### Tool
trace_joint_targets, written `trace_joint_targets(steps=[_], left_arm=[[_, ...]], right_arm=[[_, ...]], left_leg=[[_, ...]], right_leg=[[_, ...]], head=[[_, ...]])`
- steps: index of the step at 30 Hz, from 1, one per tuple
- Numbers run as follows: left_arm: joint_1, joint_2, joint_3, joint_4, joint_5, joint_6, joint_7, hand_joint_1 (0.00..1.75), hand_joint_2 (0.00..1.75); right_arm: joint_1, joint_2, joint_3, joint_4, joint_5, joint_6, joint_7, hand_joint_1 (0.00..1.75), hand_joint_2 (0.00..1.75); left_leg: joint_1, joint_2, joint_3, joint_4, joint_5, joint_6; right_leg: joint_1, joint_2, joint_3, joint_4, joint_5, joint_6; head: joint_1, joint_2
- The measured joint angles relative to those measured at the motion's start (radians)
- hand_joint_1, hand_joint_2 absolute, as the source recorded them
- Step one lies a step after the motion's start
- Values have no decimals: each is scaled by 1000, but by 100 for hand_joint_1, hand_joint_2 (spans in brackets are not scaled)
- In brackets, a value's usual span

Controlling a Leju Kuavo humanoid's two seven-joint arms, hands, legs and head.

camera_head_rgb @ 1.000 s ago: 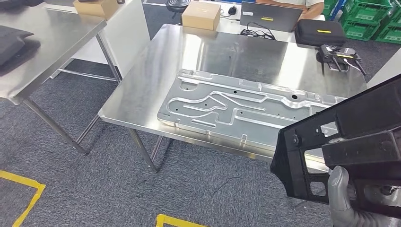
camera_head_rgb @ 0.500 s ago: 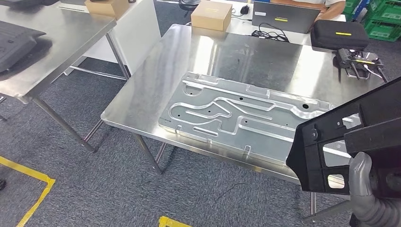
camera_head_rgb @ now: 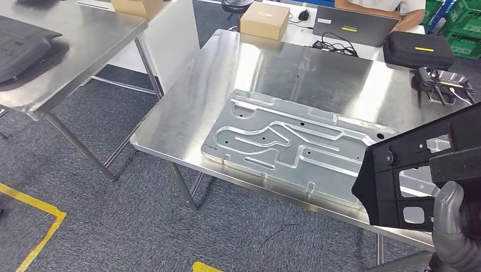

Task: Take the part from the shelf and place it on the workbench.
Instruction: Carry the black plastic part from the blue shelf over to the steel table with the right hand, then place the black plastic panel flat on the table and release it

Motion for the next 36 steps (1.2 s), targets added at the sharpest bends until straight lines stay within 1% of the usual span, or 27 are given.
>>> trace_joint_targets(steps=[3, 8, 10, 11, 12, 13, 14, 15, 16, 17, 18, 19, 20, 21, 22, 24, 25, 26, 27, 28, 30, 31, 32, 33, 34, 35, 36], left_arm=[[0, 0, 0, 0, 3, 0, 0, 0, 0], [0, 0, -1, 0, 5, 0, -1, 0, 0], [0, 0, -2, 0, 5, 0, -1, 0, 0], [0, 0, -2, 0, 4, 0, -1, 0, 0], [-1, -1, -2, 0, 4, 0, -1, 0, 0], [-1, -1, -2, 0, 4, 0, -2, 0, 0], [-2, -1, -3, 0, 4, 0, -2, 0, 0], [-2, -2, -3, 0, 4, 0, -2, 0, 0], [-2, -2, -4, 0, 4, 1, -2, 0, 0], [-2, -2, -4, 0, 4, 1, -2, 0, 0], [-2, -2, -5, 0, 4, 1, -2, 0, 0], [-2, -2, -6, 0, 4, 1, -2, 0, 0], [-2, -1, -6, 0, 4, 1, -2, 0, 0], [-3, -1, -7, 0, 4, 1, -2, 0, 0], [-2, 0, -8, 0, 4, 2, -2, 0, 0], [-2, 0, -8, 0, 5, 3, -3, 0, 0], [-2, 0, -8, 0, 6, 3, -3, 0, 0], [-2, 0, -8, 0, 6, 4, -4, 0, 0], [-3, 0, -8, 0, 7, 4, -5, 0, 0], [-4, 0, -8, 0, 8, 4, -6, 0, 0], [-10, 0, -8, 0, 12, 4, -4, 0, 0], [-14, 0, -8, 0, 14, 4, 1, 0, 0], [-18, -1, -8, 0, 17, 4, 9, 0, 0], [-19, -1, -8, 0, 20, 4, 16, 0, 0], [-19, -1, -8, 0, 23, 4, 24, 0, 0], [-17, 1, -8, 0, 25, 4, 29, 0, 0], [-14, 2, -8, 1, 26, 4, 32, 0, 0]], right_arm=[[2, 1, -8, 0, -10, 0, -6, 175, 175], [3, 4, -19, 1, -23, 0, -16, 175, 175], [3, 5, -22, 0, -27, 0, -20, 175, 175], [3, 6, -23, 0, -28, 0, -21, 175, 175], [3, 6, -26, 0, -27, 0, -22, 175, 175], [4, 7, -28, 0, -27, 0, -23, 175, 175], [5, 7, -30, 0, -27, 0, -24, 175, 175], [6, 7, -32, 1, -27, 0, -24, 175, 175], [8, 7, -33, 1, -28, 0, -24, 175, 175], [8, 7, -34, 1, -28, 0, -24, 175, 175], [9, 8, -34, 1, -28, 0, -24, 175, 175], [9, 8, -35, 1, -28, 0, -25, 175, 175], [8, 8, -36, 1, -28, 0, -25, 175, 175], [8, 8, -36, 1, -28, 0, -25, 175, 175], [9, 8, -36, 2, -29, 0, -26, 175, 175], [10, 10, -37, 2, -30, 0, -27, 175, 175], [11, 11, -37, 2, -31, 0, -28, 175, 175], [11, 11, -37, 2, -31, 0, -29, 175, 175], [11, 11, -37, 2, -32, 0, -30, 175, 175], [11, 12, -37, 2, -32, 0, -31, 175, 175], [11, 12, -37, 2, -34, 0, -31, 175, 175], [11, 13, -37, 2, -35, 0, -30, 175, 175], [12, 13, -37, 3, -35, 0, -29, 175, 175], [12, 14, -37, 3, -33, 0, -27, 175, 175], [12, 14, -37, 3, -31, 0, -25, 175, 175], [13, 15, -37, 3, -28, 0, -22, 175, 175], [14, 15, -37, 3, -26, 0, -21, 175, 175]], left_leg=[[-4, 1, 0, 2, -4, 6], [-12, 1, 1, 3, -5, 17], [-6, 3, 7, -9, 0, 24], [-1, 5, 12, -17, 4, 28], [4, 8, 18, -25, 8, 32], [8, 11, 21, -29, 10, 33], [10, 14, 22, -30, 10, 34], [11, 17, 23, -30, 9, 34], [13, 20, 23, -30, 8, 32], [16, 24, 25, -29, 6, 28], [21, 27, 27, -28, 3, 23], [25, 31, 31, -24, -2, 15], [26, 34, 33, -19, -8, 5], [26, 38, 35, -14, -15, -5], [23, 41, 36, -10, -19, -13], [22, 49, 41, -12, -21, -21], [24, 50, 42, -11, -24, -24], [28, 48, 38, 2, -34, -27], [30, 43, 25, 36, -56, -30], [30, 37, 0, 92, -87, -33], [27, 31, -68, 238, -149, -33], [24, 30, -93, 288, -162, -30], [21, 28, -102, 301, -154, -23], [17, 26, -90, 271, -128, -13], [11, 22, -62, 205, -89, 2], [2, 16, -29, 129, -54, 22], [-5, 12, -2, 63, -28, 37]], right_leg=[[-4, 0, 1, -4, 2, 11], [-11, 0, 2, -7, 4, 23], [-11, 3, 5, -8, 2, 29], [-10, 5, 1, 5, -8, 31], [-9, 8, -14, 41, -29, 34], [-10, 11, -42, 98, -58, 36], [-10, 13, -79, 170, -90, 40], [-12, 14, -116, 238, -113, 43], [-14, 14, -141, 278, -119, 47], [-17, 14, -146, 279, -104, 52], [-21, 11, -131, 239, -72, 57], [-27, 1, -99, 169, -30, 65], [-29, -11, -67, 99, 0, 71], [-32, -18, -44, 48, 19, 69], [-33, -22, -32, 20, 26, 64], [-30, -6, -34, 17, 23, 41], [-28, 0, -35, 17, 24, 33], [-27, 7, -36, 17, 25, 25], [-26, 14, -36, 16, 26, 18], [-25, 19, -37, 16, 27, 12], [-20, 30, -38, 16, 26, 4], [-15, 36, -37, 16, 25, 1], [-10, 42, -35, 16, 24, -1], [-4, 48, -32, 16, 23, -3], [1, 54, -29, 16, 21, -5], [3, 58, -27, 15, 20, -7], [6, 62, -27, 15, 19, -8]], head=[[0, 0], [0, 0], [0, 0], [0, 0], [1, 0], [1, 0], [2, 0], [2, 0], [2, 0], [2, 0], [2, 0], [2, 0], [3, 0], [4, 0], [5, 0], [5, 0], [5, 0], [5, 0], [5, 0], [5, 0], [4, 0], [4, 0], [4, 0], [4, 0], [4, 0], [4, 0], [5, 0]])
